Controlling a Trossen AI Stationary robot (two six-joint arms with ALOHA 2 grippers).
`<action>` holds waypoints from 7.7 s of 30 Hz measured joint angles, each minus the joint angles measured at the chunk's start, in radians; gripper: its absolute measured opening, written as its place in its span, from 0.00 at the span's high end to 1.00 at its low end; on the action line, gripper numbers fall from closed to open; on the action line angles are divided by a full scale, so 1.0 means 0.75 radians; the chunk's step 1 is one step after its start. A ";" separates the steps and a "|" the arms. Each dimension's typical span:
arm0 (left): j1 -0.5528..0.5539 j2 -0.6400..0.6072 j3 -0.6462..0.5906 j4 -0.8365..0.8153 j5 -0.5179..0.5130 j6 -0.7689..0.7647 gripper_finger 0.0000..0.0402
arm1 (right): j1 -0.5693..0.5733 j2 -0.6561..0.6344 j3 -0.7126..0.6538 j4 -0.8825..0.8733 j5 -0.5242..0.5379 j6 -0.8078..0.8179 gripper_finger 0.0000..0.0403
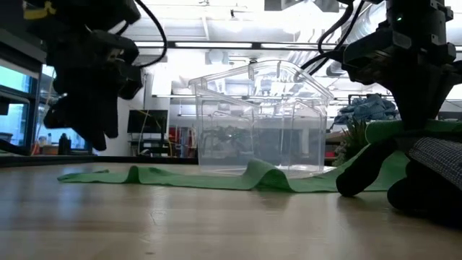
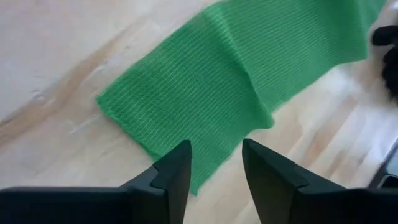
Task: Roll bandage
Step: Move the green bandage to the center of the table, then move the transparent bin to the top middle of the table, then roll the green bandage
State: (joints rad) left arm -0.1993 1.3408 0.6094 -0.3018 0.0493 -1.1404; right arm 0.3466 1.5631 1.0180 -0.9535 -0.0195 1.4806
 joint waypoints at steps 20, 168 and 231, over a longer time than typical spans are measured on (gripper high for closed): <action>-0.016 0.090 0.000 -0.285 0.064 -0.076 1.00 | 0.000 0.000 0.000 -0.109 -0.023 0.089 1.00; 0.012 -0.150 0.046 -0.279 -0.178 -0.232 0.94 | -0.170 -0.230 -0.361 0.341 -0.284 -0.157 1.00; -0.110 0.184 0.044 -0.024 -0.126 -0.118 0.95 | -0.095 -0.332 -0.459 0.751 0.024 -0.031 1.00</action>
State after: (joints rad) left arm -0.2820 1.4789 0.6422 -0.3196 -0.0452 -1.2290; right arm 0.2752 1.3141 0.6739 -0.3899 -0.0014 1.4573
